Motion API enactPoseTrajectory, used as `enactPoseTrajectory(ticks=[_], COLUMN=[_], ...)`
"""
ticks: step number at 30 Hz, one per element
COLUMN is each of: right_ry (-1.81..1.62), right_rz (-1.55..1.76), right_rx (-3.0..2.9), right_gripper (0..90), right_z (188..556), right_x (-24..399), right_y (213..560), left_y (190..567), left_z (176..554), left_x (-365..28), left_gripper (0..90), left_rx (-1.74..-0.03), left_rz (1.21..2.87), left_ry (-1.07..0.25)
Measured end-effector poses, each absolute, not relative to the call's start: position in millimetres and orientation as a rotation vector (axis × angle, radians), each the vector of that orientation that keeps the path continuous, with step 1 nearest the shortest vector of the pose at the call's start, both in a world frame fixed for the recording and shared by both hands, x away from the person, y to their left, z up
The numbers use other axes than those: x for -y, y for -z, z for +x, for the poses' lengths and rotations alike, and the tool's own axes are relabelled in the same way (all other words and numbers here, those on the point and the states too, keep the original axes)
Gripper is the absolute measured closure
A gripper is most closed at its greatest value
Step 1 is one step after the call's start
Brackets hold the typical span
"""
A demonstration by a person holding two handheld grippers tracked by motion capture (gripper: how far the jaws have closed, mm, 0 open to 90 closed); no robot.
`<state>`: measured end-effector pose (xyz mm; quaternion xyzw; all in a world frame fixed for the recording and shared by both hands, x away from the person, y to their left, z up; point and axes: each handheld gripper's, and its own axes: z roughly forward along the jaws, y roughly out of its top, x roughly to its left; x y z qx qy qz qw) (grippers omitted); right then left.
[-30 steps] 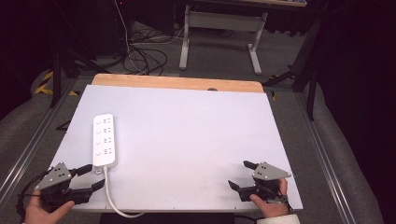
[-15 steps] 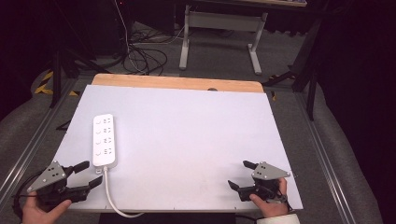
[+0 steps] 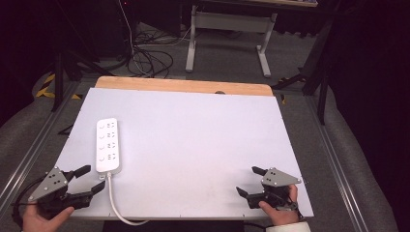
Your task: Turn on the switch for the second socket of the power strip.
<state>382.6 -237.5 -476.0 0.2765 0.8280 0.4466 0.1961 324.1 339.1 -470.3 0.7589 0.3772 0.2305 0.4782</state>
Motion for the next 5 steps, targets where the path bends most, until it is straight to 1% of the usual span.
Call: enactPoseTrajectory(ticks=[5], right_ry=[-1.246], right_rz=[0.775], right_rx=[-2.32], right_gripper=[11.8], right_z=[382.3], right_x=[237.2], right_y=[475.9], left_y=[469.8], left_z=[323.6], left_x=[-339.3], left_gripper=[25.5], left_rx=[-0.926], left_rz=[1.843], left_ry=[-0.559])
